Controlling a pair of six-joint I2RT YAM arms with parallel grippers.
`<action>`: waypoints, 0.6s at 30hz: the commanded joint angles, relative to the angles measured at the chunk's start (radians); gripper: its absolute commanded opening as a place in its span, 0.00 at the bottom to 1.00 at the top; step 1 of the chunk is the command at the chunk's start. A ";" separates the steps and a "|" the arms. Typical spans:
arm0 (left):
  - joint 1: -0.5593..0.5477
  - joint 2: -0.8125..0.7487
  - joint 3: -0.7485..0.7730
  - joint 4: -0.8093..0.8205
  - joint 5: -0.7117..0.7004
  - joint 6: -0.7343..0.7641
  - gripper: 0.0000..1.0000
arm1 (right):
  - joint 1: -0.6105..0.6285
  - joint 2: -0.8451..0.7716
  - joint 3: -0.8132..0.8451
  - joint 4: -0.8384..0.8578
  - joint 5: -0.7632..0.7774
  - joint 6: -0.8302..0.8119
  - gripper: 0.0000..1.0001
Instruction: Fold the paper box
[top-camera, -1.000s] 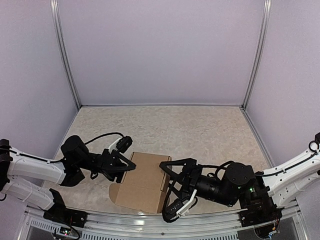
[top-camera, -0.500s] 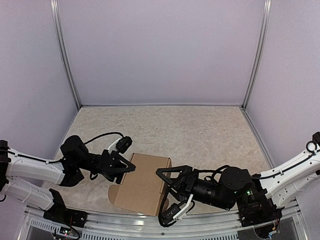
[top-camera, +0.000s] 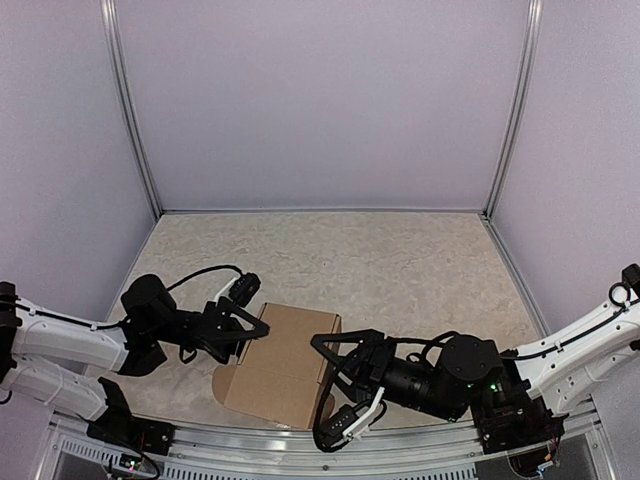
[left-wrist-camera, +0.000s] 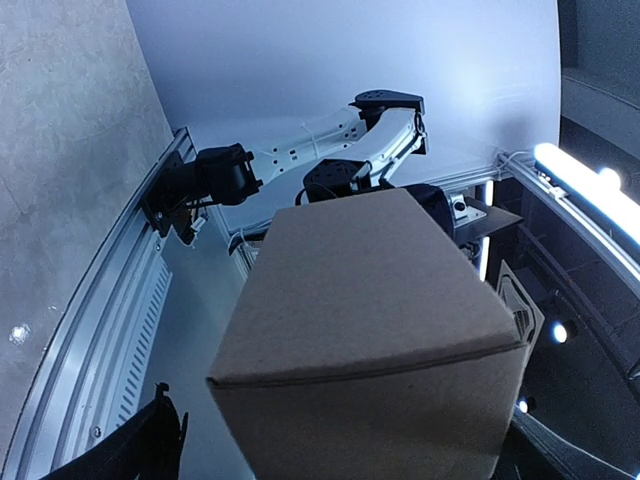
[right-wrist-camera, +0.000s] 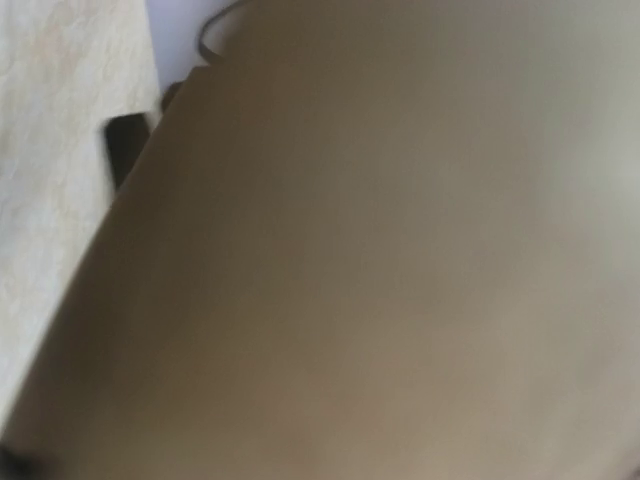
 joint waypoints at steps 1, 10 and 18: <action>0.014 -0.032 -0.038 -0.051 -0.049 0.059 0.99 | 0.007 0.007 -0.001 0.055 0.012 0.044 0.16; 0.231 -0.309 -0.017 -0.666 -0.148 0.324 0.99 | 0.008 -0.055 -0.047 -0.004 0.048 0.129 0.15; 0.276 -0.599 0.150 -1.169 -0.418 0.591 0.99 | -0.050 -0.100 -0.004 -0.235 -0.003 0.425 0.15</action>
